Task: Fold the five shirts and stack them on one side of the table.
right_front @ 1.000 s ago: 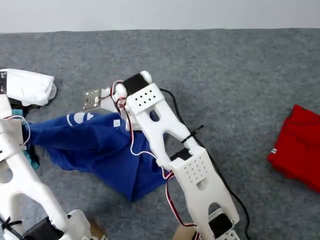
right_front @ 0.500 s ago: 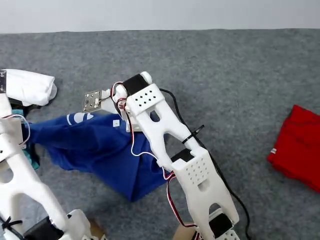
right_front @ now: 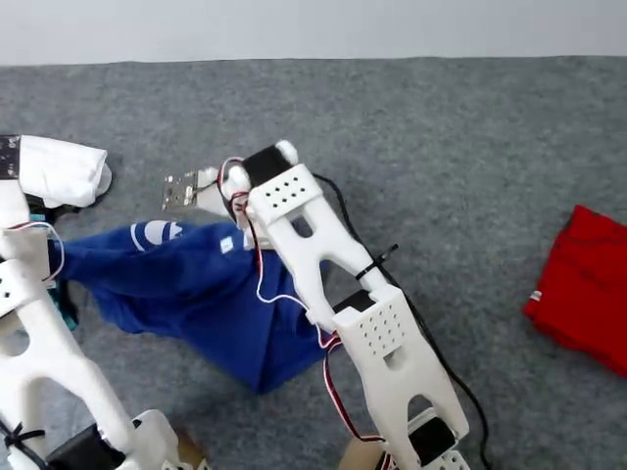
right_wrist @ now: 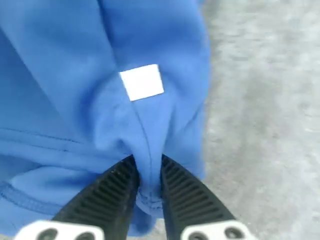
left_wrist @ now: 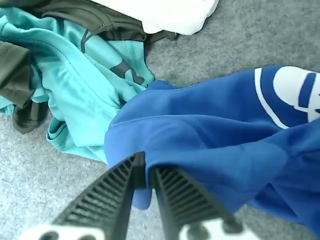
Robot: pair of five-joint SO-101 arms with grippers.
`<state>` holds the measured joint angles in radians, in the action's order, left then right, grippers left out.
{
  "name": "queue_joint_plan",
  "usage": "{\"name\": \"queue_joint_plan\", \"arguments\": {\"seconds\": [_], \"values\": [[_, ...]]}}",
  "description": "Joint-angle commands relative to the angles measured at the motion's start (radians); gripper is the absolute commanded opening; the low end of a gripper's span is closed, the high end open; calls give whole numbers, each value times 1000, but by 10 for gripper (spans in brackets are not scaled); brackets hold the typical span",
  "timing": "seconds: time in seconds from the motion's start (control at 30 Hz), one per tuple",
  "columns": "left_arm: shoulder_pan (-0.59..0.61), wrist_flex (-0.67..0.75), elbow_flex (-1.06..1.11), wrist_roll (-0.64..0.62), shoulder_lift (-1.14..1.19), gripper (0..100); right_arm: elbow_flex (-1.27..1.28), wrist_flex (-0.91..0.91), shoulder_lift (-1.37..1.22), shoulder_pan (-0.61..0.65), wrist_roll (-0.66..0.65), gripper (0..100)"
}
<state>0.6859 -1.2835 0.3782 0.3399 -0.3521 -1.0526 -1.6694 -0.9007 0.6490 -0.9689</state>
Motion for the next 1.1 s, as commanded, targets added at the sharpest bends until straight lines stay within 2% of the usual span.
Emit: {"name": "queue_joint_plan", "arguments": {"seconds": [0.0,0.2,0.8,0.93,1.07], "values": [[-21,21,-4,6,-5,3,-130,-44,54,-15,-11,11],[-35,20,-4,5,-5,3,-250,-122,56,-16,-11,14],[-35,15,19,5,-12,3,-229,-117,-21,1,-5,63],[-34,15,24,5,-12,3,-232,-120,16,1,-11,59],[-34,15,18,5,-12,3,-233,-120,59,2,-43,9]]}}
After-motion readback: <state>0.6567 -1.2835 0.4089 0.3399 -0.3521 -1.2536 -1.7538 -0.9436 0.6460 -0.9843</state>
